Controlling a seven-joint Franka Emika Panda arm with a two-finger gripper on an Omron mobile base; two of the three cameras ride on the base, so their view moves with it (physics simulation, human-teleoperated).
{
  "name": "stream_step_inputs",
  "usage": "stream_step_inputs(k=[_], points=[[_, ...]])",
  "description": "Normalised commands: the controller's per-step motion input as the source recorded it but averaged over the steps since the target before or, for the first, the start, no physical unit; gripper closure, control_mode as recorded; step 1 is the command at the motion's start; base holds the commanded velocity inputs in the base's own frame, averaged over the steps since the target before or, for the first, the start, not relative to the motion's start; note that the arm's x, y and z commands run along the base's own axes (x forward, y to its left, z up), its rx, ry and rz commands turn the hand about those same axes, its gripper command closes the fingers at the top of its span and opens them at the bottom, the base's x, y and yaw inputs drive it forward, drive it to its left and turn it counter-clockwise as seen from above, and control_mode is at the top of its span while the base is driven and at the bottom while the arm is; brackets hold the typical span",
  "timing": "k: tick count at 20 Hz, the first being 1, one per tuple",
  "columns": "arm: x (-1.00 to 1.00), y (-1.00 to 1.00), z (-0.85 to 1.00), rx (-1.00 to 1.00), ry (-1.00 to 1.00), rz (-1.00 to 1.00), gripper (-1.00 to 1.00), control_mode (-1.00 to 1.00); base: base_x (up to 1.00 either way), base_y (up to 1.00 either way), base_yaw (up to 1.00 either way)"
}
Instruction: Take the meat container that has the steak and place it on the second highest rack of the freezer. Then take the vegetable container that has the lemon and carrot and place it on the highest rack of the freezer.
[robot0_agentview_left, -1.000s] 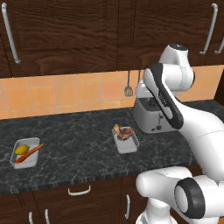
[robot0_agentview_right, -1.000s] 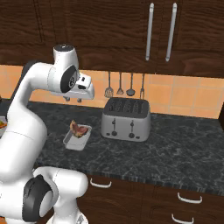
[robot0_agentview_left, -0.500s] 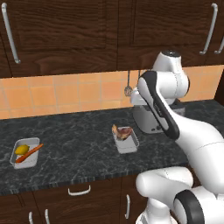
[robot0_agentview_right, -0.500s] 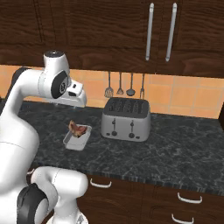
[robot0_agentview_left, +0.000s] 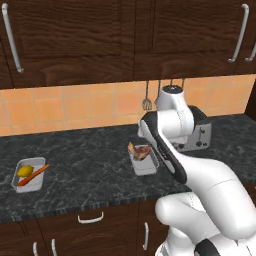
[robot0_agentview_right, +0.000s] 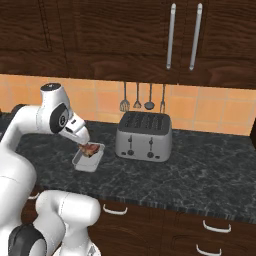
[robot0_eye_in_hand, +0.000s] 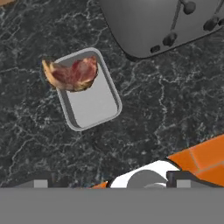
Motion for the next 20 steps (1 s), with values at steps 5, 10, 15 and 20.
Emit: stream_step_inputs(k=[5,10,15,20], points=[[0.09,0.00,-0.71,0.02,0.00,-0.32,-1.00,-1.00,0.00,0.00,0.00],[0.16,-0.01,-0.74,0.12,0.01,-0.22,-1.00,-1.00,0.00,0.00,0.00],[0.32,-0.03,-0.61,0.12,0.01,-0.13,-1.00,-1.00,0.00,0.00,0.00],[0.46,0.00,-0.35,0.03,0.08,-0.08,-1.00,-1.00,0.00,0.00,0.00]])
